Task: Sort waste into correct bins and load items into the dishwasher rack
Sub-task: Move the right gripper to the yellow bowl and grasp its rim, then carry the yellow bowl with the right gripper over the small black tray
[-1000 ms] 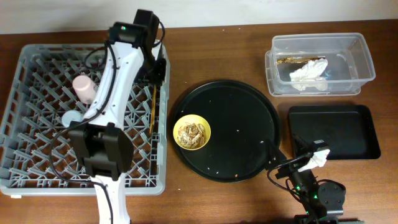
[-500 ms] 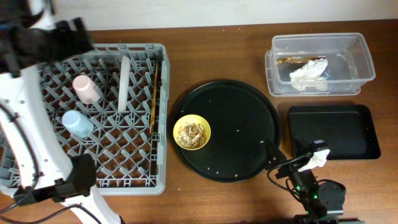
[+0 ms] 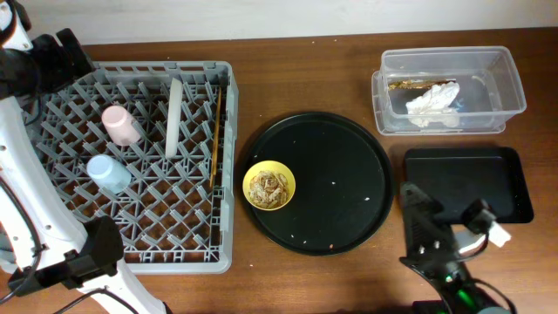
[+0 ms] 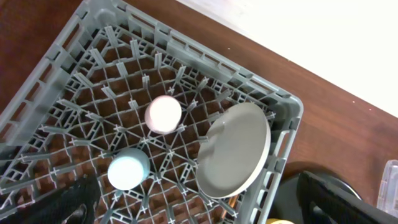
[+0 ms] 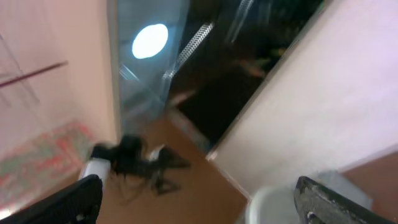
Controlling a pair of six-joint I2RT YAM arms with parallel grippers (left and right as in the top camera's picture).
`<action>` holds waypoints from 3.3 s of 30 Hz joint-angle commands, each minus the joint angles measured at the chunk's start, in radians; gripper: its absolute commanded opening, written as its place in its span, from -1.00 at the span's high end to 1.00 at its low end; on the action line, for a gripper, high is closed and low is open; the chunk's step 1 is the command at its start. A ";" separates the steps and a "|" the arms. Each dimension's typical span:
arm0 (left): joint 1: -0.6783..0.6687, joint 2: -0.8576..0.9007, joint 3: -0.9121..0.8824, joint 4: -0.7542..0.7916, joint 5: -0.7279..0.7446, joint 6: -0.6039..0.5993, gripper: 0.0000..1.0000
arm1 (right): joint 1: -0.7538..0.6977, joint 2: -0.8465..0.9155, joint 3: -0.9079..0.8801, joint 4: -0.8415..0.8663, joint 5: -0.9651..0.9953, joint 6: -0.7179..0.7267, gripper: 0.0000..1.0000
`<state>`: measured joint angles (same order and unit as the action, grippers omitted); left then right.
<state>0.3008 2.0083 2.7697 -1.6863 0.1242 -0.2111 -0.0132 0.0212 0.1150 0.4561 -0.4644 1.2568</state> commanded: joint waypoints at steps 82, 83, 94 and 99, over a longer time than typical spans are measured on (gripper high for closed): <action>0.002 -0.016 0.013 -0.002 0.003 -0.013 -0.99 | 0.713 1.983 1.558 -1.648 0.674 -0.635 0.92; 0.002 -0.016 0.013 -0.001 0.003 -0.013 -0.99 | 0.696 1.982 1.599 -1.688 0.674 -0.614 0.92; 0.002 -0.016 0.013 -0.001 0.003 -0.013 -0.99 | 0.087 1.952 1.758 -1.901 0.182 -0.897 0.92; 0.002 -0.016 0.013 -0.002 0.003 -0.013 -0.99 | -0.220 1.952 1.756 -1.961 0.041 -1.129 0.92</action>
<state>0.3008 2.0068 2.7724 -1.6875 0.1242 -0.2218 -0.1207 2.0068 1.8565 -1.4982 -0.3145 0.2779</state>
